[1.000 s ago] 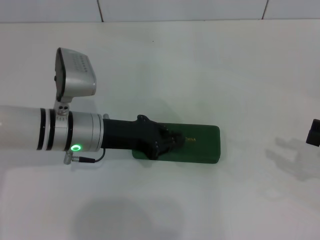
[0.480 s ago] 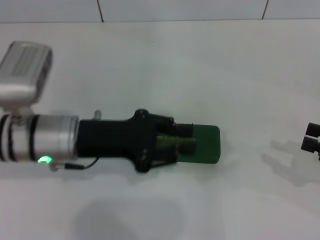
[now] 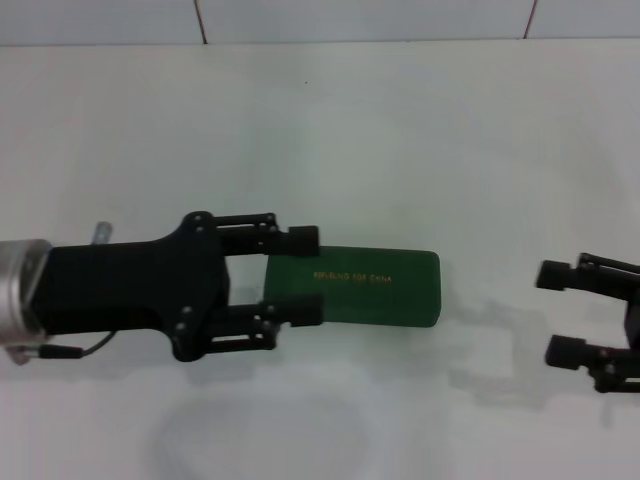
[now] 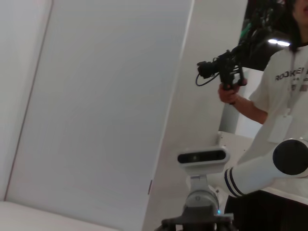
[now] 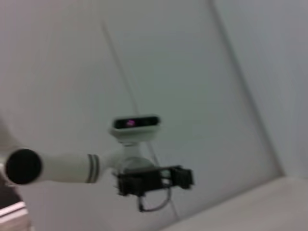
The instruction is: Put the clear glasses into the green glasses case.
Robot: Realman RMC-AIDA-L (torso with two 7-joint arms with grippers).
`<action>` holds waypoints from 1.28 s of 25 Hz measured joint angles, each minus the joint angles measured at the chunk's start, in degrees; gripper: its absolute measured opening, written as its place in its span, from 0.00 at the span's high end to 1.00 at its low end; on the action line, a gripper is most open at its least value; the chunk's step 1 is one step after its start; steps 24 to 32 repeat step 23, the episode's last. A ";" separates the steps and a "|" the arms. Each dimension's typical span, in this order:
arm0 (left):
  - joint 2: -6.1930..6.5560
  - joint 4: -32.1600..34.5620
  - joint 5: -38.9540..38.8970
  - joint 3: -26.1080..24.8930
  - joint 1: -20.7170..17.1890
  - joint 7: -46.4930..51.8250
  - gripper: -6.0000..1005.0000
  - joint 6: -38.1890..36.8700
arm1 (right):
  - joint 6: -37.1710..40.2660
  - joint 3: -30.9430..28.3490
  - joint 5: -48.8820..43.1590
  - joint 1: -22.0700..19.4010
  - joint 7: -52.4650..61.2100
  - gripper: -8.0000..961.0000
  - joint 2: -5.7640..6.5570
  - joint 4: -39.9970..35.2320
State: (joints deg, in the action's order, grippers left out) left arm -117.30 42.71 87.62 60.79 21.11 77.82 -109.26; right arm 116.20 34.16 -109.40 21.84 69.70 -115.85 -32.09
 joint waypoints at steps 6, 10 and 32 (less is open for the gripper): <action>1.59 -0.25 1.41 0.06 -0.79 0.43 0.36 -1.03 | 0.09 2.24 2.19 4.14 -0.60 0.19 -0.25 3.27; 1.95 -0.31 2.66 -0.04 -1.07 -0.01 0.36 -1.00 | -0.32 2.61 2.31 6.18 -1.61 0.15 -0.37 5.18; 2.03 -0.33 3.66 -3.69 -1.48 -0.95 0.36 -0.59 | -1.27 3.10 2.46 8.71 -1.86 0.15 -0.25 7.08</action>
